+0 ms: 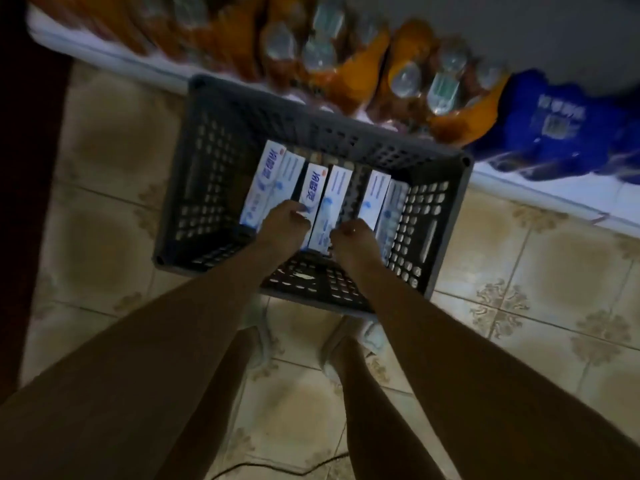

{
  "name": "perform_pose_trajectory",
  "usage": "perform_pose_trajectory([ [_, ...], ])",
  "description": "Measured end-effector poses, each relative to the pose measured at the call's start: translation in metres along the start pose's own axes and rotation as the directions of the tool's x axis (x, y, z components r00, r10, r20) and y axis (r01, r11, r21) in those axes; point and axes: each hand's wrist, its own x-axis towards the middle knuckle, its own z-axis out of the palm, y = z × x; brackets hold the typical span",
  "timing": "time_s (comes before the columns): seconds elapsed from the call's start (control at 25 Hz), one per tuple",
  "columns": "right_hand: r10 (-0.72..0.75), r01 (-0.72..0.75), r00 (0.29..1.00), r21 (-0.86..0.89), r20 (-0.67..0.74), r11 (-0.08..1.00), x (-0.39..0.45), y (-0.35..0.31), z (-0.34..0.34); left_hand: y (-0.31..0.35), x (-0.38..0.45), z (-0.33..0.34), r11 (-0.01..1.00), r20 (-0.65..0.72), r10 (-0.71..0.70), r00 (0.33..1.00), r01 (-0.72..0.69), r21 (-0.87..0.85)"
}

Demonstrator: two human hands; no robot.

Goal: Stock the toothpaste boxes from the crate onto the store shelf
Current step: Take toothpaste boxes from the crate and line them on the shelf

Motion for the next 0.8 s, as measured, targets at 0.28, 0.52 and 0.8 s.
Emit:
perform_pose_trajectory([
  [0.28,-0.032,0.031,0.991,-0.009,-0.130,0.999,0.146,0.032,0.067,-0.064,0.137,0.062,0.979,-0.067,0.092,0.994,-0.078,0.188],
  [0.52,-0.085,0.112,0.949,0.073,-0.302,0.991,0.173,0.046,0.080,-0.079,0.153,0.077,0.925,-0.119,0.166,0.979,-0.113,0.362],
  [0.8,-0.144,0.144,0.953,-0.019,-0.267,0.989,0.176,0.055,0.061,-0.070,0.153,0.070,0.884,-0.028,0.143,0.989,-0.115,0.453],
])
